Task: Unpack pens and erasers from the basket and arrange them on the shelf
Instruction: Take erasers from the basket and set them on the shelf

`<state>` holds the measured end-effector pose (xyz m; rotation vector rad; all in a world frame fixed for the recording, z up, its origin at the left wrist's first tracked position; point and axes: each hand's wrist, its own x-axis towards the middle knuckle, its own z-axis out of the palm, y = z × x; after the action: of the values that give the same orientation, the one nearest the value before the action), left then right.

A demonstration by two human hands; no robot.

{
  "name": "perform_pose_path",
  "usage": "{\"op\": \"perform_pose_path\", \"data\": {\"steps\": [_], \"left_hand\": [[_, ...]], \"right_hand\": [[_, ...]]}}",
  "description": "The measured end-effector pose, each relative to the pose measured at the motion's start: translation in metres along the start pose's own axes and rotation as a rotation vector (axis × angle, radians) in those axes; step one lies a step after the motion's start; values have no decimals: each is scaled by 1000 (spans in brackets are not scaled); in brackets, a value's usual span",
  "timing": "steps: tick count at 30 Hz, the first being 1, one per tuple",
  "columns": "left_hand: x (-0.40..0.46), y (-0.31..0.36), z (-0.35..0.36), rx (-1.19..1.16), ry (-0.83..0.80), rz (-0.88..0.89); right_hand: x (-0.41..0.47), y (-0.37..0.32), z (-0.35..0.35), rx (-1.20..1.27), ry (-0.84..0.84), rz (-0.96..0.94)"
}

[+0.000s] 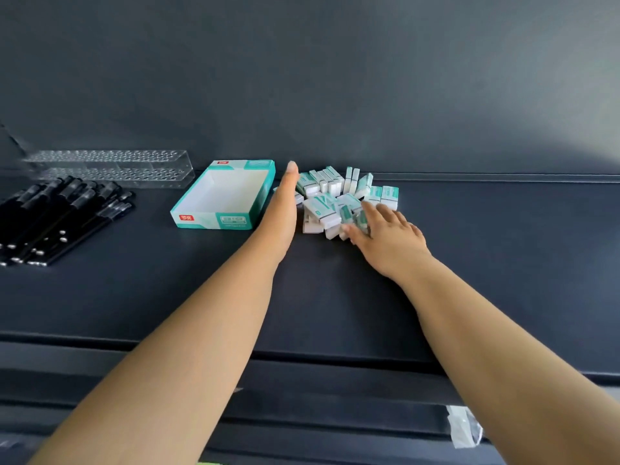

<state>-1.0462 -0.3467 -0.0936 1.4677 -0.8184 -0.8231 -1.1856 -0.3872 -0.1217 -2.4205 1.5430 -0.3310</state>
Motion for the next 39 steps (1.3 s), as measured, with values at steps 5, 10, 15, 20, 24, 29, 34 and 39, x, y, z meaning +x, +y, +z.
{"op": "perform_pose_path", "data": {"steps": [5, 10, 15, 20, 24, 29, 34, 39], "left_hand": [[-20, -7, -23, 63, -25, -17], [-74, -8, -98, 598, 40, 380], [-114, 20, -225, 981, 236, 602], [-184, 35, -404, 1257, 417, 670], [-235, 40, -522, 1394, 511, 568], [-269, 50, -616, 1424, 560, 508], [-251, 43, -688, 1444, 498, 437], [-195, 35, -747, 1366, 509, 511]], "right_hand": [[-18, -7, -9, 65, 147, 25], [-49, -65, -22, 65, 240, -228], [-83, -183, -14, -107, 241, -500], [-119, -330, 20, -115, 228, -721], [-148, -444, 49, -75, 203, -865], [-169, -558, 71, -95, 159, -998], [-152, -630, 85, -145, 109, -1030], [-105, -693, 109, -191, 100, -1024]]}}
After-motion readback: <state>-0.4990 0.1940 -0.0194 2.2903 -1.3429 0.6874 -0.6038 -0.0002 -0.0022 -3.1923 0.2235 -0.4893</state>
